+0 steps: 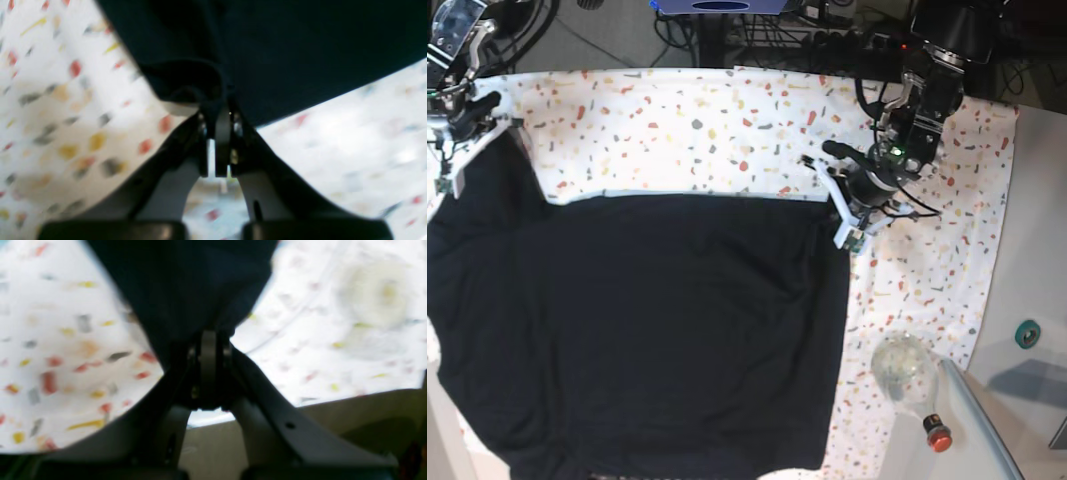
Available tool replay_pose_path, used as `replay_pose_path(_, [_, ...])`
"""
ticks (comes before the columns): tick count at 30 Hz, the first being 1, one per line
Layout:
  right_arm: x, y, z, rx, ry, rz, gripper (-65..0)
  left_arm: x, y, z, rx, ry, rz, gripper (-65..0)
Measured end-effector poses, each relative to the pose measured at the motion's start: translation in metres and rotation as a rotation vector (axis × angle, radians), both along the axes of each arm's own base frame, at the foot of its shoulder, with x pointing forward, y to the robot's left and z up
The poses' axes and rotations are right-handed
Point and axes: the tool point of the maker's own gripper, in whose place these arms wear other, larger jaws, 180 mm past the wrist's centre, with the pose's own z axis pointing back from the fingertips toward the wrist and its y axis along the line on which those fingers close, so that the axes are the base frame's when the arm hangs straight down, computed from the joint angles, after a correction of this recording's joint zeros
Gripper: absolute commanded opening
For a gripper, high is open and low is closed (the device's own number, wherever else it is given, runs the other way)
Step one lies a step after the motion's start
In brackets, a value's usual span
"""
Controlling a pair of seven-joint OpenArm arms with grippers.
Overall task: Layout the t-shirt on the table in an organized manner, then fold the t-shirt properly
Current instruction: 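Smooth the shirt's shoulder edge with the left gripper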
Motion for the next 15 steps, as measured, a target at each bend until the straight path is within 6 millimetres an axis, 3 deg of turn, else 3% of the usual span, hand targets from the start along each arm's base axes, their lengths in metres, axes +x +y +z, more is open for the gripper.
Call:
replay_pose_path(6, [0.027, -0.018, 0.062, -0.138, -0.143, 0.022, -65.0, 0.015, 0.019, 0.012, -0.011, -0.039, 0.078, -65.0])
replay_pose_path(9, [0.028, -0.021, 0.084, -0.174, -0.138, 0.013, -65.0, 0.026, 0.025, 0.030, -0.012, -0.088, 0.094, -65.0])
replay_pose_path(12, [0.016, -0.023, 0.081, -0.174, -0.065, -0.004, -65.0, 0.033, 0.023, 0.047, -0.010, -0.121, 0.092, -65.0])
replay_pose_path(15, [0.003, -0.020, 0.067, -0.157, 0.013, 0.032, -65.0, 0.030, 0.027, 0.047, 0.000, -0.079, 0.104, -65.0])
